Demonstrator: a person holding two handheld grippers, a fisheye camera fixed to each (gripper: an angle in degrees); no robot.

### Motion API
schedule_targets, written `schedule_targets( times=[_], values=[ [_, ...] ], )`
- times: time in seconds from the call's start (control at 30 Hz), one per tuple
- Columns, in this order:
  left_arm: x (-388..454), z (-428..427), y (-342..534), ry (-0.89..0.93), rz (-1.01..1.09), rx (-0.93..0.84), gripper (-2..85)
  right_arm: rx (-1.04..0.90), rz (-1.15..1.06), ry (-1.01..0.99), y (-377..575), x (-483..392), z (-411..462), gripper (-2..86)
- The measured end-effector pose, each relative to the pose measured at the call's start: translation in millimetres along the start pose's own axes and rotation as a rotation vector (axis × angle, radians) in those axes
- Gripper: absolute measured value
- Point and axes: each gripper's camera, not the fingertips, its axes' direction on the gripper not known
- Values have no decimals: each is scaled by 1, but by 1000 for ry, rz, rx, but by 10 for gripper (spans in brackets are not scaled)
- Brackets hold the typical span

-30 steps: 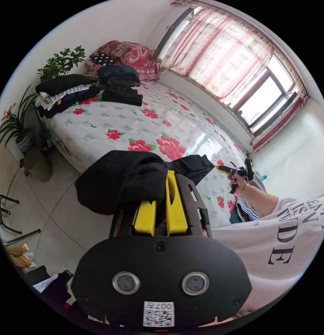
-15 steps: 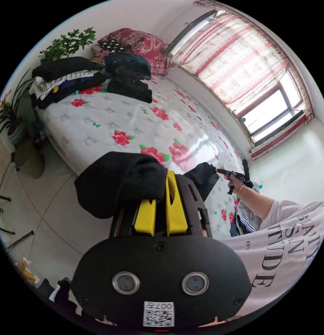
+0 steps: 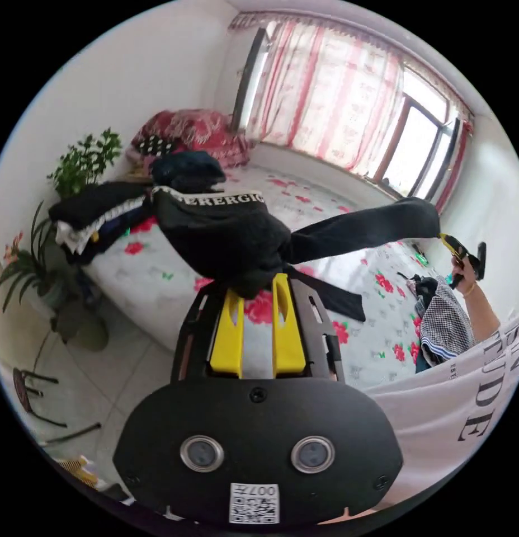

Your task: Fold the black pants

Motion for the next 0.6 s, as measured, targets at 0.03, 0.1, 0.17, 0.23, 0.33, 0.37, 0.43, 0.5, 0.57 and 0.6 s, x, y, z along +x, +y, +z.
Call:
schedule_targets(
  times=[0.03, 0.1, 0.17, 0.23, 0.33, 0.37, 0.43, 0.5, 0.57, 0.6],
  values=[
    [-9, 19, 30, -9, -87, -89, 79, -83, 69, 31, 31, 30, 7, -3],
    [-19, 38, 76, 14, -212, -190, 83, -239, 204, 63, 84, 77, 23, -3],
    [-24, 46, 124, 72, -349, -257, 85, -342, 291, 74, 137, 115, 33, -3],
    [-21, 44, 144, 81, -394, -274, 86, -406, 372, 70, 180, 146, 35, -3],
    [-6, 37, 150, 45, -384, -279, 86, -415, 408, 37, 213, 180, 24, -3],
    [1, 35, 146, 25, -364, -260, 86, -416, 399, 34, 213, 183, 23, -3],
    [9, 35, 136, 5, -344, -241, 86, -425, 364, 38, 208, 190, 19, -3],
    [13, 38, 123, 5, -346, -233, 85, -430, 330, 69, 200, 192, 8, -2],
    [20, 42, 104, 10, -330, -197, 82, -457, 308, 129, 198, 194, 3, -1],
    [22, 44, 99, 6, -321, -191, 81, -502, 309, 211, 200, 198, 4, 0]
  ],
)
